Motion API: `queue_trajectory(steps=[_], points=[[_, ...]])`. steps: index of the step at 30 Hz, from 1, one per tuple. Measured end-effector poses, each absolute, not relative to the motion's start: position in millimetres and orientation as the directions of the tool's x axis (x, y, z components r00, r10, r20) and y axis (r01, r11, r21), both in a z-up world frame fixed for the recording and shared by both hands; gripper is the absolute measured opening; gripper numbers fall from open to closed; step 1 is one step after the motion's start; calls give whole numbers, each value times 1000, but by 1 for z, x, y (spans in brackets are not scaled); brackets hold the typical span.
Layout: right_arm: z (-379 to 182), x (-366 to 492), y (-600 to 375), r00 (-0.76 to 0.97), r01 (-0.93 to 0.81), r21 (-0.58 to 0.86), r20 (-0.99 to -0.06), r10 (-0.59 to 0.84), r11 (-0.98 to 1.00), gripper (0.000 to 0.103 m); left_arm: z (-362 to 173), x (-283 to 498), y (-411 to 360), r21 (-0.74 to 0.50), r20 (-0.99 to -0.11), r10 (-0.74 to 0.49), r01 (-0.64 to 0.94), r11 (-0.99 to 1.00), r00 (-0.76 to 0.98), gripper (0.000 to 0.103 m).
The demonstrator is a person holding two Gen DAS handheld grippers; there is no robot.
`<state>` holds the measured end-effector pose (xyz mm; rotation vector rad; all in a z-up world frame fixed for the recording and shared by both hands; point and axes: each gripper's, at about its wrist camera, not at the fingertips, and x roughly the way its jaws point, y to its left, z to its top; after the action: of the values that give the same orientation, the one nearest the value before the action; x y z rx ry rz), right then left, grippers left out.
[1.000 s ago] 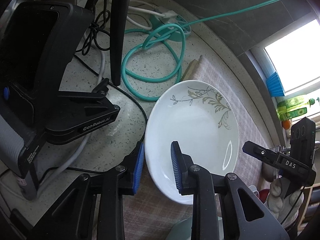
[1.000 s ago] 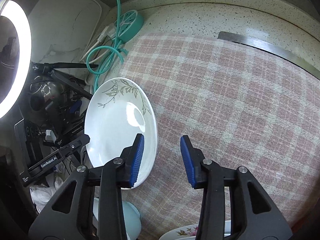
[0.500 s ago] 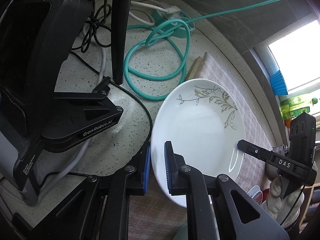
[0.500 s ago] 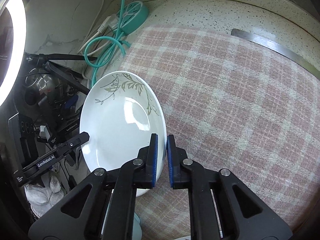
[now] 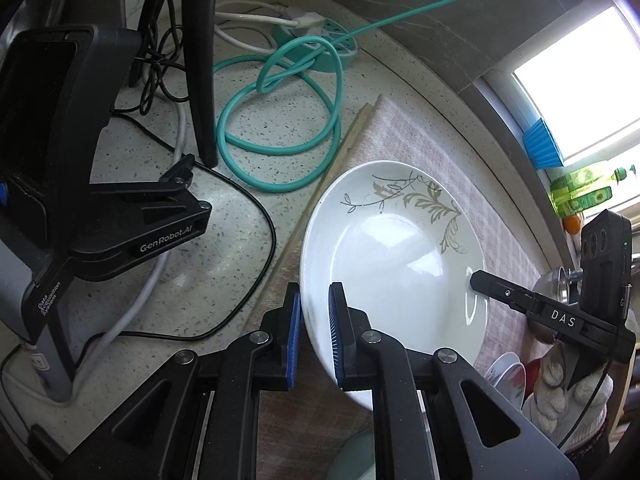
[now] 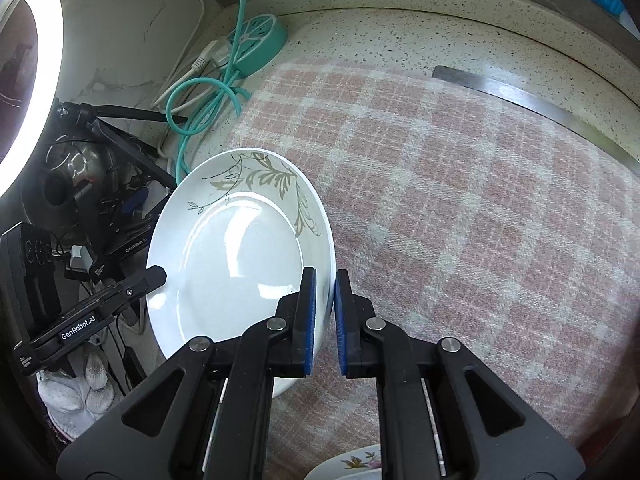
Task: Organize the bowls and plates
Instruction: 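Carry the leaf-pattern white plate toward the pink-flower plate stack with the right gripper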
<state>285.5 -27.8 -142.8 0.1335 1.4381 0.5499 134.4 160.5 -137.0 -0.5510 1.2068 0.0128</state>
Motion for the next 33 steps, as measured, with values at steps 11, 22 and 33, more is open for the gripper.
queue_trajectory(steps=[11,22,33], points=[[-111,265,-69,106,-248,410,-889,446,878,9,-112,134,133,-412,-864,-305,-213,886,402,12],[-77,230,-127,171,-205,426,-871,461,881,9,-89,126,91,-441,-835,-366,-103,892,410,12],[-70,182,-185,205,-136,422,-873,442,896,9,-85,111,44,-467,-823,-430,-13,884,370,12]])
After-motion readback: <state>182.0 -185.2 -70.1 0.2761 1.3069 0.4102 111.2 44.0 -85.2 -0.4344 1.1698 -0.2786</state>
